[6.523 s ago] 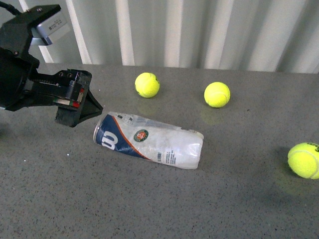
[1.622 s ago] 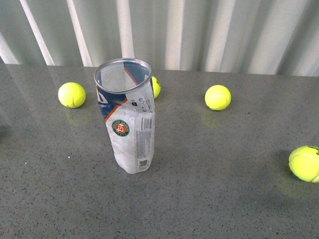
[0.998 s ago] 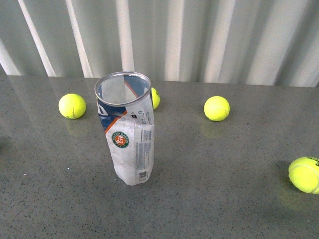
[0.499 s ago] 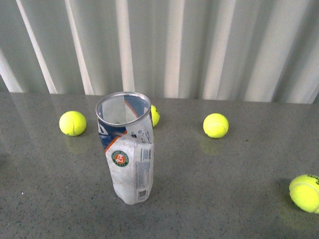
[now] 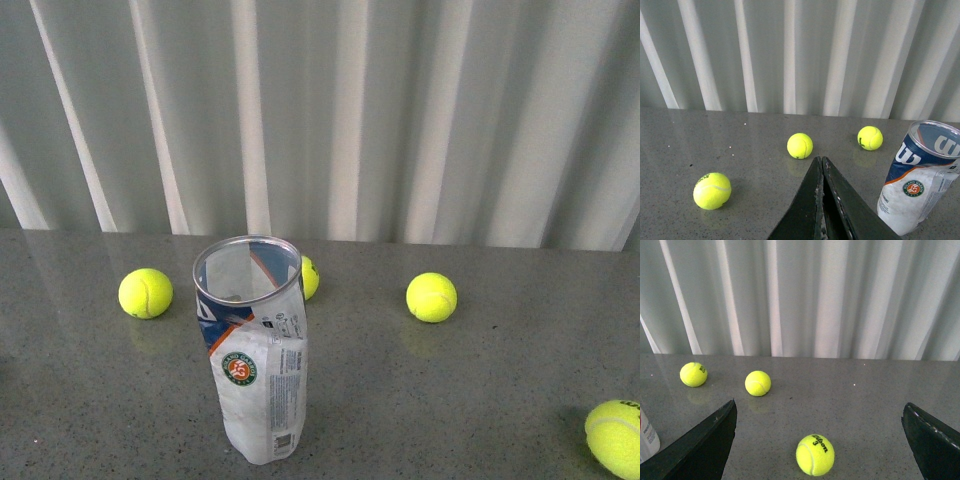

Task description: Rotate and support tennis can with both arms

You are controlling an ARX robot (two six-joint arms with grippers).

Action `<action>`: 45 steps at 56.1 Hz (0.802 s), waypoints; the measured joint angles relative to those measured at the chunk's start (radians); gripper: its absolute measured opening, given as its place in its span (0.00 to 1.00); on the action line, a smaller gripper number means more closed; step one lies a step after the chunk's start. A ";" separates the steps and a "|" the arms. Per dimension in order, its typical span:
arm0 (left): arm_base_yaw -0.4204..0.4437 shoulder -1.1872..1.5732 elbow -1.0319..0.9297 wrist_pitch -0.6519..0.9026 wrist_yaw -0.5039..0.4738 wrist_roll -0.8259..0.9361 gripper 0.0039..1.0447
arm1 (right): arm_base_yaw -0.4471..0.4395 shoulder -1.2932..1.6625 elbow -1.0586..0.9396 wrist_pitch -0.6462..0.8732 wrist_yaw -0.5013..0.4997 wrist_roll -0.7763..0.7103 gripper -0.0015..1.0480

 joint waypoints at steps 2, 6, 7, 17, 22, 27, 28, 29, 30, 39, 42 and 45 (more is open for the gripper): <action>0.000 -0.009 0.000 -0.010 0.000 0.000 0.03 | 0.000 0.000 0.000 0.000 0.000 0.000 0.93; 0.000 -0.024 0.000 -0.026 0.000 0.000 0.03 | 0.000 0.000 0.000 0.000 0.000 0.000 0.93; 0.000 -0.030 0.000 -0.032 0.000 0.000 0.03 | 0.000 0.000 0.000 0.000 0.000 0.000 0.93; 0.000 -0.193 0.000 -0.199 0.000 -0.002 0.03 | 0.000 0.000 0.000 0.000 0.000 0.000 0.93; 0.000 -0.194 0.000 -0.201 0.000 -0.002 0.03 | 0.000 0.000 0.000 0.000 0.000 0.000 0.93; 0.000 -0.194 0.000 -0.201 0.000 -0.002 0.03 | 0.000 0.000 0.000 0.000 0.000 0.000 0.93; 0.000 -0.194 0.000 -0.201 0.000 -0.002 0.03 | 0.000 0.000 0.000 0.000 0.000 0.000 0.93; 0.000 -0.194 0.000 -0.201 0.000 -0.002 0.03 | 0.000 0.000 0.000 0.000 0.000 0.000 0.93; 0.000 -0.194 0.000 -0.201 0.000 -0.003 0.04 | 0.000 0.000 0.000 0.000 0.000 0.000 0.93; 0.000 -0.194 0.000 -0.201 0.000 -0.003 0.34 | 0.000 0.000 0.000 0.000 0.000 0.000 0.93; 0.000 -0.194 0.000 -0.201 0.000 -0.003 0.46 | 0.000 0.000 0.000 0.000 0.000 0.000 0.93; 0.000 -0.194 0.000 -0.201 0.000 -0.003 0.60 | 0.000 0.000 0.000 0.000 0.000 0.000 0.93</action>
